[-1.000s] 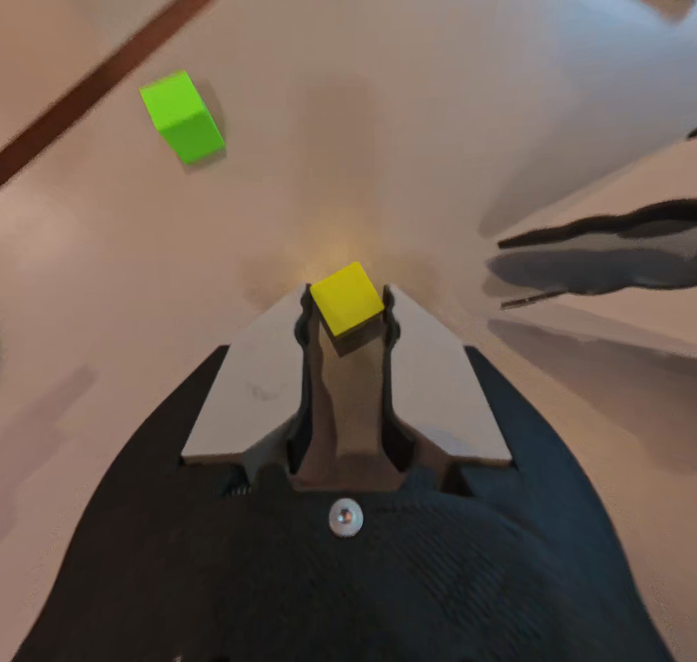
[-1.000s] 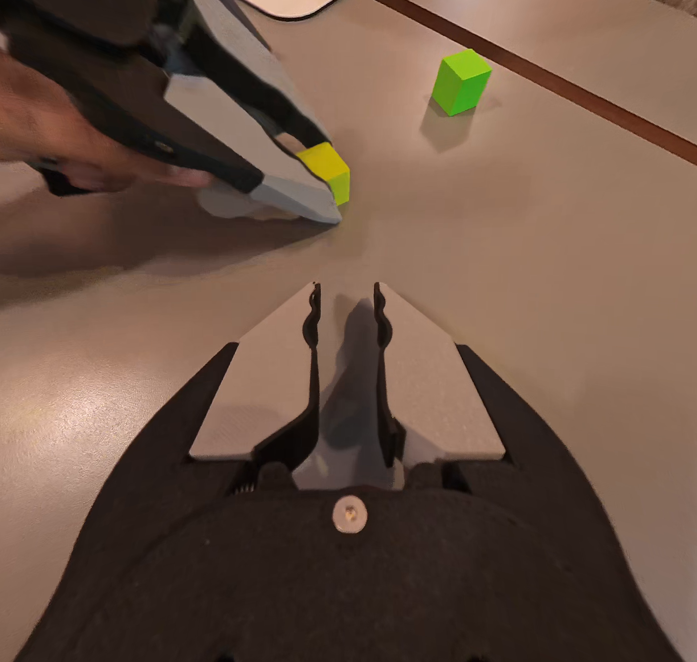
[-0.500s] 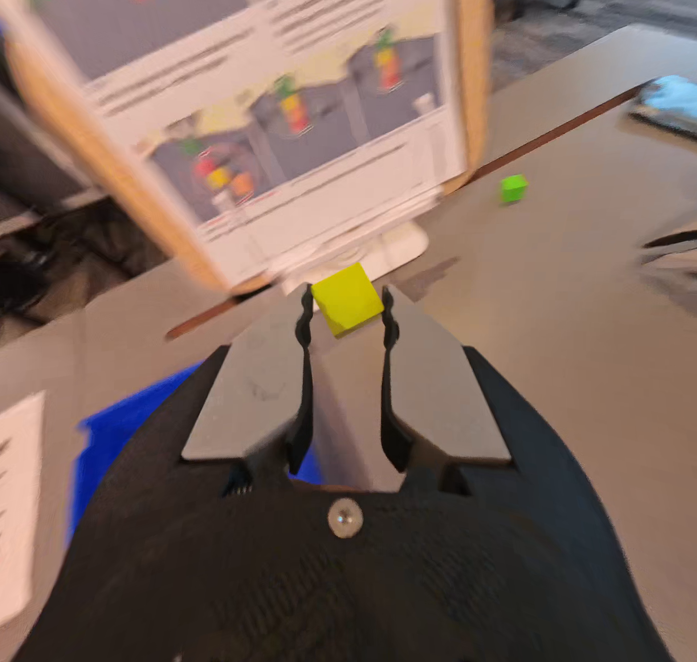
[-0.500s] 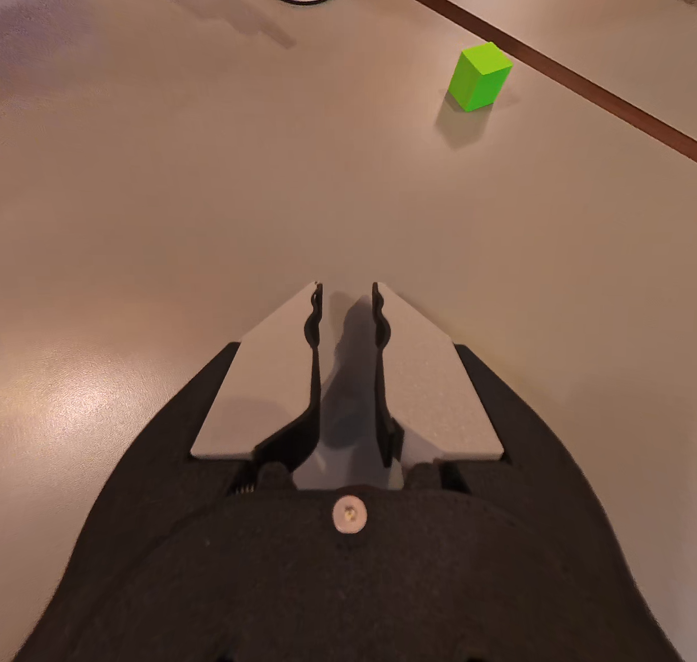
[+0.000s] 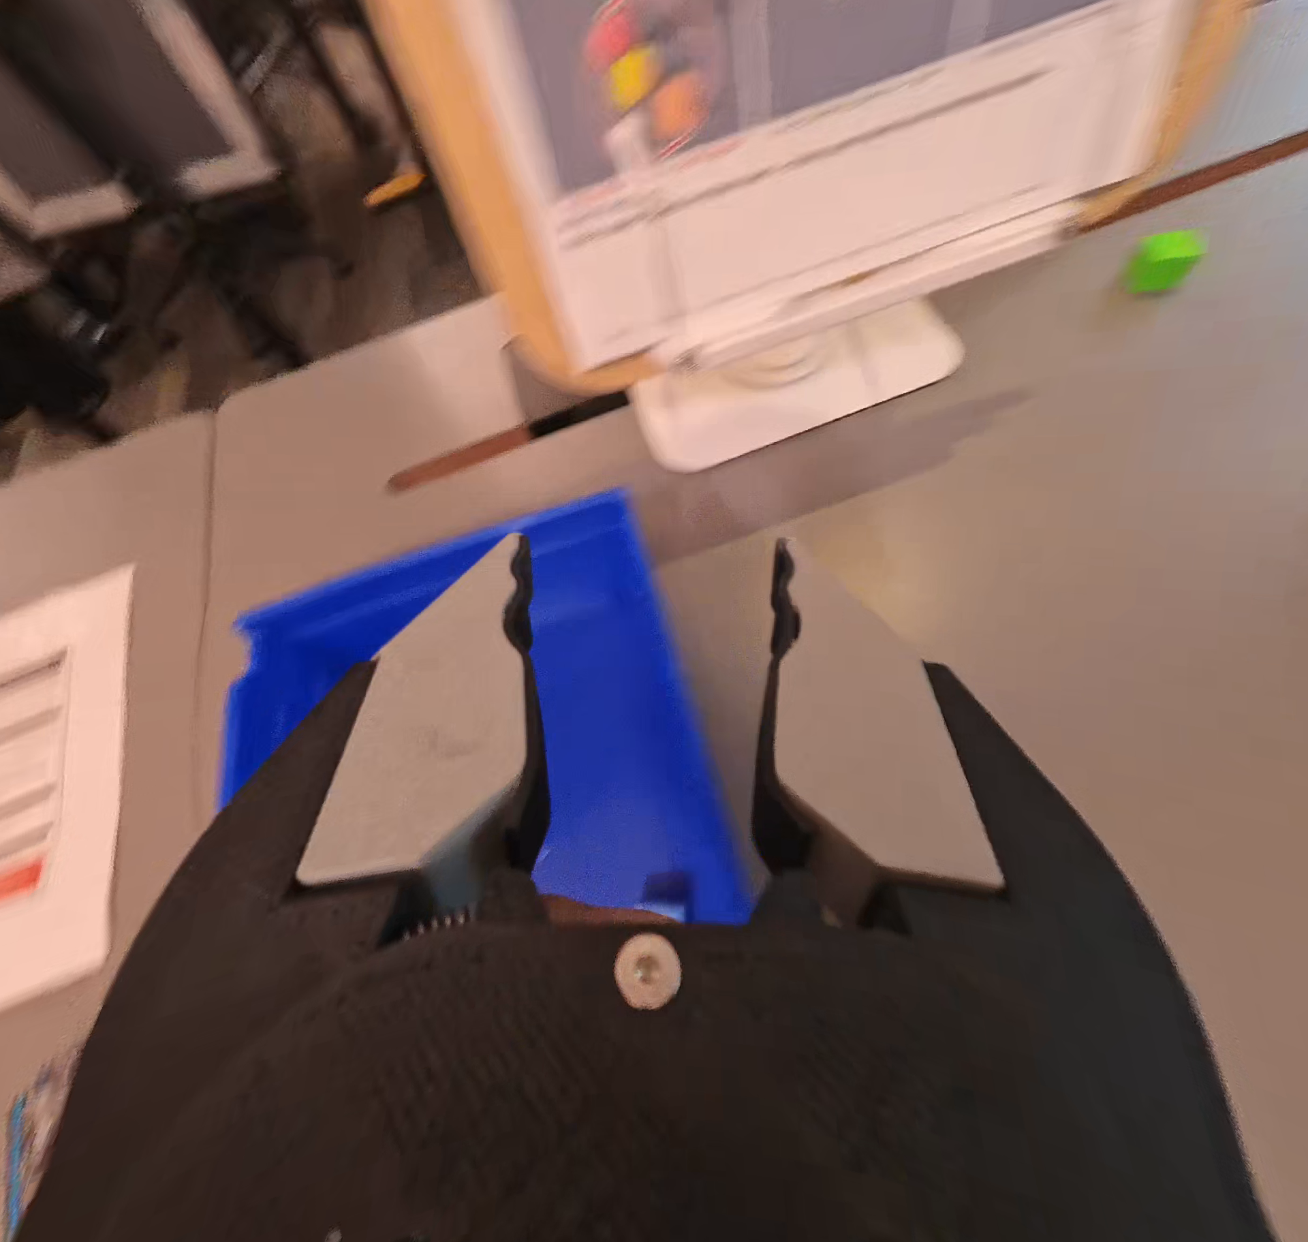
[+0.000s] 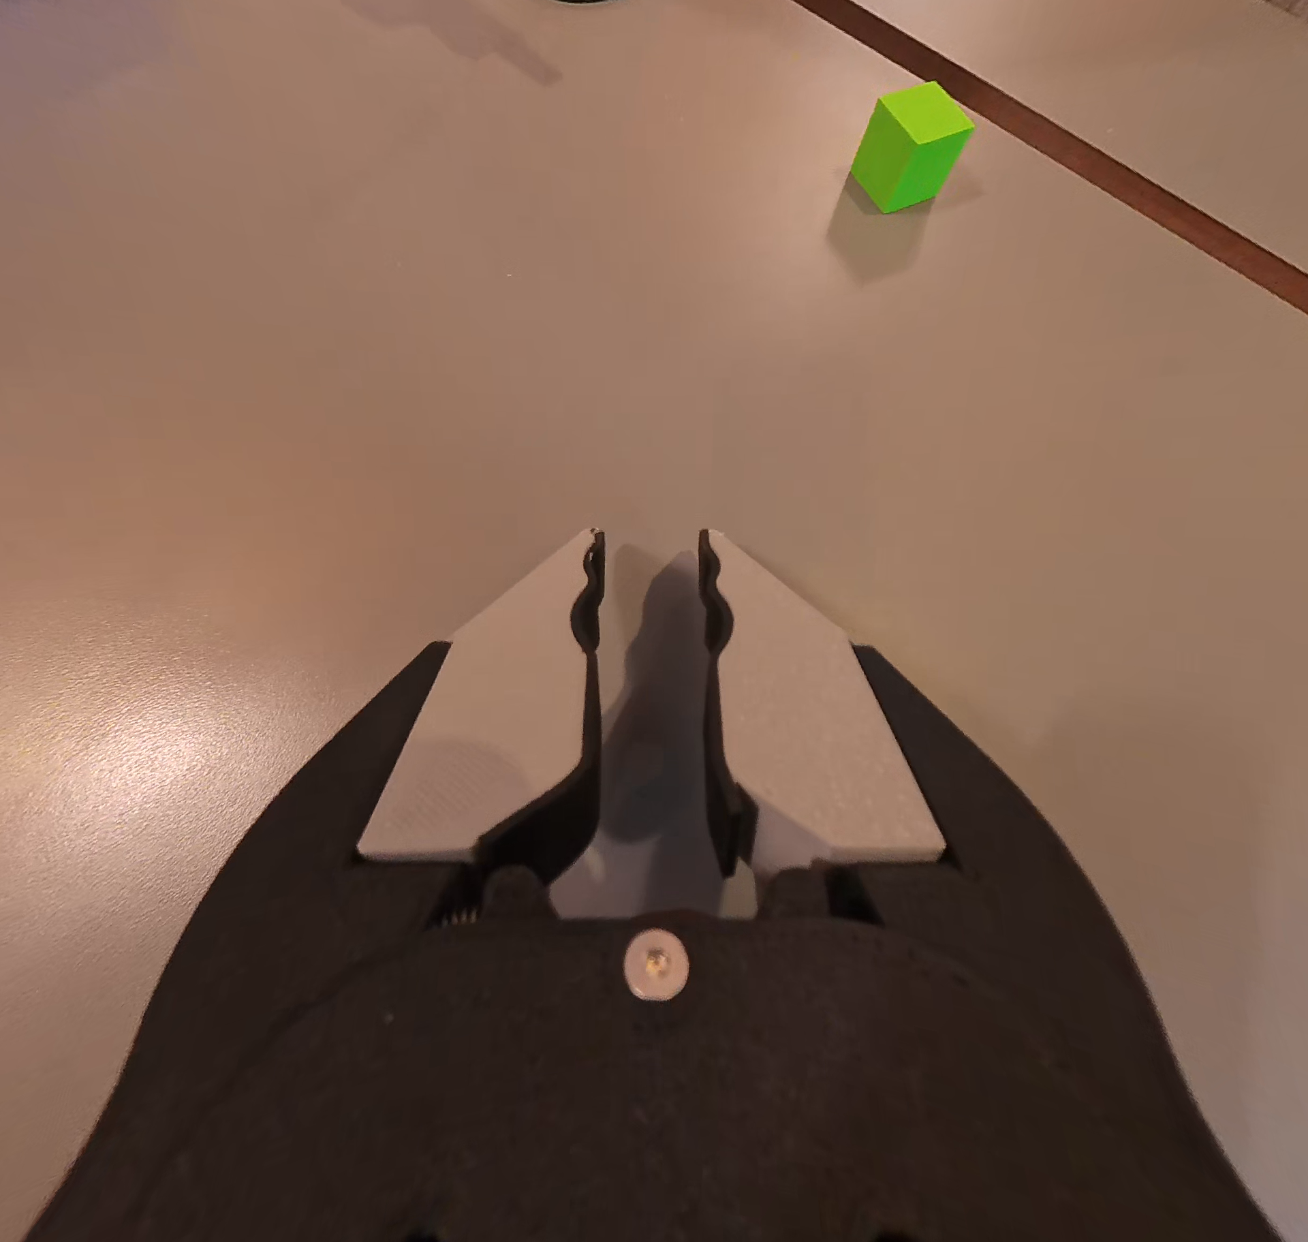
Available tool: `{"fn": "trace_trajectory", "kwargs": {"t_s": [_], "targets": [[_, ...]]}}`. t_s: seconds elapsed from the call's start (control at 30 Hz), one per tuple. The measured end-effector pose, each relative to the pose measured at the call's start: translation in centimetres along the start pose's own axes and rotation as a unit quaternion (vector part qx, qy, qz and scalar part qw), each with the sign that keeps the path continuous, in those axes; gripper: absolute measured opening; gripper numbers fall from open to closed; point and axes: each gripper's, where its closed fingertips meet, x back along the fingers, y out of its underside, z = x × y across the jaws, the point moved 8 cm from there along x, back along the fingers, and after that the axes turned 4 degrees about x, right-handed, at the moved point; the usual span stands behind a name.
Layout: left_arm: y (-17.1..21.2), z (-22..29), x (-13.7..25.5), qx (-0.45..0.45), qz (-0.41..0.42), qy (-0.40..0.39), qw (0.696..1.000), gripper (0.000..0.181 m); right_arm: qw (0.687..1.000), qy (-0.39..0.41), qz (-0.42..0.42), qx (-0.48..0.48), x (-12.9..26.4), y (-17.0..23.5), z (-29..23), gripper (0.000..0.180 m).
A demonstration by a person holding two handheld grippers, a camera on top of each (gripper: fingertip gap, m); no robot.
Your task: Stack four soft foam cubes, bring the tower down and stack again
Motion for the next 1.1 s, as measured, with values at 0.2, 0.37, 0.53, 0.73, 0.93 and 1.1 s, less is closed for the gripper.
{"fn": "trace_trajectory", "kwargs": {"t_s": [0.2,0.37,0.53,0.73,0.93,1.1], "targets": [[-4.4,17.8,-4.2,-0.156,0.047,0.156,0.974,0.057,1.0,-0.004,0.0,-0.004,-0.1,-0.1,0.2,0.023],[-4.0,29.8,-14.3,-0.225,0.013,0.188,0.956,0.062,1.0,0.01,0.014,-0.02,0.2,0.0,1.3,0.023],[-5.1,33.8,-24.2,-0.191,-0.008,0.139,0.972,0.076,0.998,0.008,0.031,-0.053,0.7,0.2,2.5,0.023],[-5.2,32.5,-32.3,-0.154,-0.11,0.072,0.979,0.088,0.996,0.003,0.037,-0.075,0.5,0.0,3.1,0.023],[-5.7,33.2,-31.2,-0.186,-0.093,0.101,0.973,0.026,0.997,0.007,0.033,-0.066,0.4,-0.1,3.0,0.022],[-8.4,32.5,-20.1,-0.238,0.009,0.136,0.962,0.026,0.997,0.004,0.036,-0.064,0.4,-0.1,2.7,0.022]]}}
